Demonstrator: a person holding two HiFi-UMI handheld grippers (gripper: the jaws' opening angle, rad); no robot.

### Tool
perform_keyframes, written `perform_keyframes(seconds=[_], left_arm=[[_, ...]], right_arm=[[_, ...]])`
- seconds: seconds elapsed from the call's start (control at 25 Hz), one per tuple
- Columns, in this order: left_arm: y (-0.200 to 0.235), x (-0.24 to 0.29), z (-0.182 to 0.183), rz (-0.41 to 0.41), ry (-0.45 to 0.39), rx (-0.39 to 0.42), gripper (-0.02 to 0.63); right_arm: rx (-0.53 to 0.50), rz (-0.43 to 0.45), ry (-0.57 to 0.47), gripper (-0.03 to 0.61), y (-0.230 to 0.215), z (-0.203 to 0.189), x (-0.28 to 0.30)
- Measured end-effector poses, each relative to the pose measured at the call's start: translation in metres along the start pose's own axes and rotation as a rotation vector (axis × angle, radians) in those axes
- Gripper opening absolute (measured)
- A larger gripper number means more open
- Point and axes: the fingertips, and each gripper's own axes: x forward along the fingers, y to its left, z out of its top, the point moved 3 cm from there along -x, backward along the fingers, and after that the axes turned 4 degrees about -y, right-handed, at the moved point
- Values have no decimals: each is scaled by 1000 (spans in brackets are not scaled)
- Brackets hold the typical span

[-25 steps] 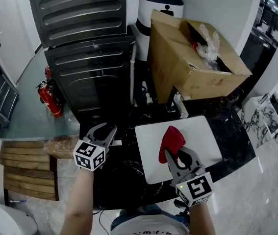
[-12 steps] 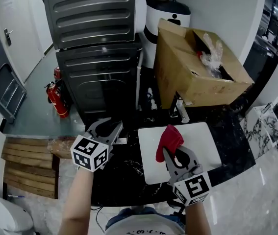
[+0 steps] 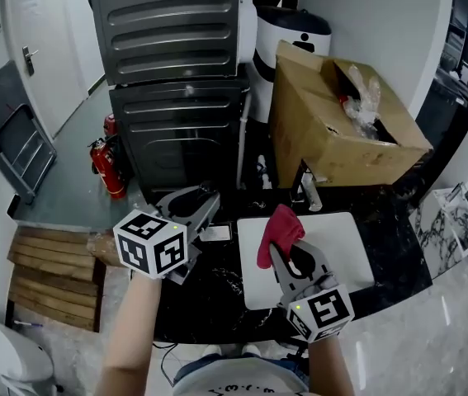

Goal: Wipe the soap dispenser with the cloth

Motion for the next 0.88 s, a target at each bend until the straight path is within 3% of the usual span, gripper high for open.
perform_keyframes(seconds=[0.24,0.56,0.88], left_arm=[[-8,4,2,1,23,-66,97],[-29,16,-1,-13,73,-30,95],[-32,18,1,12,54,-49,95]], right_arm=[[-4,48,-12,54,14,3,5],[-21,129,-32,54,40,9,25],[-1,64,-6,53,32,-3,38]])
